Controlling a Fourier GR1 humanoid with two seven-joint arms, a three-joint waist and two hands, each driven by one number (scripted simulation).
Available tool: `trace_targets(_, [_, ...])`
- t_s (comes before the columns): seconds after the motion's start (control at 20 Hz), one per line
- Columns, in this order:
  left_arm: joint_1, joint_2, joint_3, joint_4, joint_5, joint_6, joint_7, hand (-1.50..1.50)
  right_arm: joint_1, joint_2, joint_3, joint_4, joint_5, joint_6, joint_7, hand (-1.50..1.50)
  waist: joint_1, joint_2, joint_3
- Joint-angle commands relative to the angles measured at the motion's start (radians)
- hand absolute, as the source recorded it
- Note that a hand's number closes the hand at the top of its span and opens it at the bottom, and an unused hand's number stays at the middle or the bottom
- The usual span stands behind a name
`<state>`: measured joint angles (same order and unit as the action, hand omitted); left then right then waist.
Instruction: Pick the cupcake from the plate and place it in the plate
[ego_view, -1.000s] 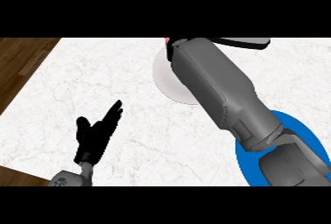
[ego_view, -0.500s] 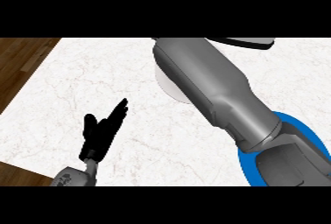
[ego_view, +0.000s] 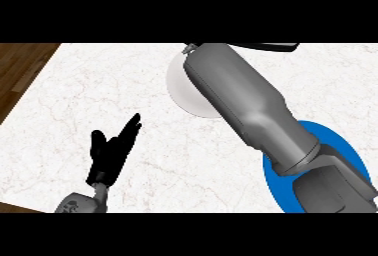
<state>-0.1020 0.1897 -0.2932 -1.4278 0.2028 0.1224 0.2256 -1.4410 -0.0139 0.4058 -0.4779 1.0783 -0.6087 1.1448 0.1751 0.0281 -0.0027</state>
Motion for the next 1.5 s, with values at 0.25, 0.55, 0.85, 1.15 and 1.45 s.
trace_targets(0.25, [0.050,0.013,0.036,0.012,0.003,0.027,-0.007,0.00,0.105,0.013,-0.005,0.071,0.188,-0.298,0.300,1.50,-0.085,-0.010,0.000])
trace_targets(0.55, [0.091,0.007,0.050,-0.004,0.020,0.032,-0.018,0.00,0.182,0.013,-0.063,0.099,0.280,-0.430,0.314,1.50,-0.122,-0.011,0.002])
trace_targets(0.85, [0.085,0.009,0.060,-0.013,0.014,0.037,-0.031,0.00,0.230,0.013,-0.127,0.123,0.351,-0.506,0.319,1.50,-0.121,-0.007,0.002])
trace_targets(1.15, [0.064,0.026,0.050,-0.029,0.019,0.003,-0.001,0.00,0.347,0.013,-0.280,0.196,0.166,-0.431,0.225,-1.50,-0.082,0.007,0.004])
trace_targets(1.45, [0.029,0.012,0.063,0.026,0.018,-0.009,-0.024,0.00,0.410,0.014,-0.317,0.167,0.020,-0.610,-0.013,-1.50,-0.069,0.013,0.005])
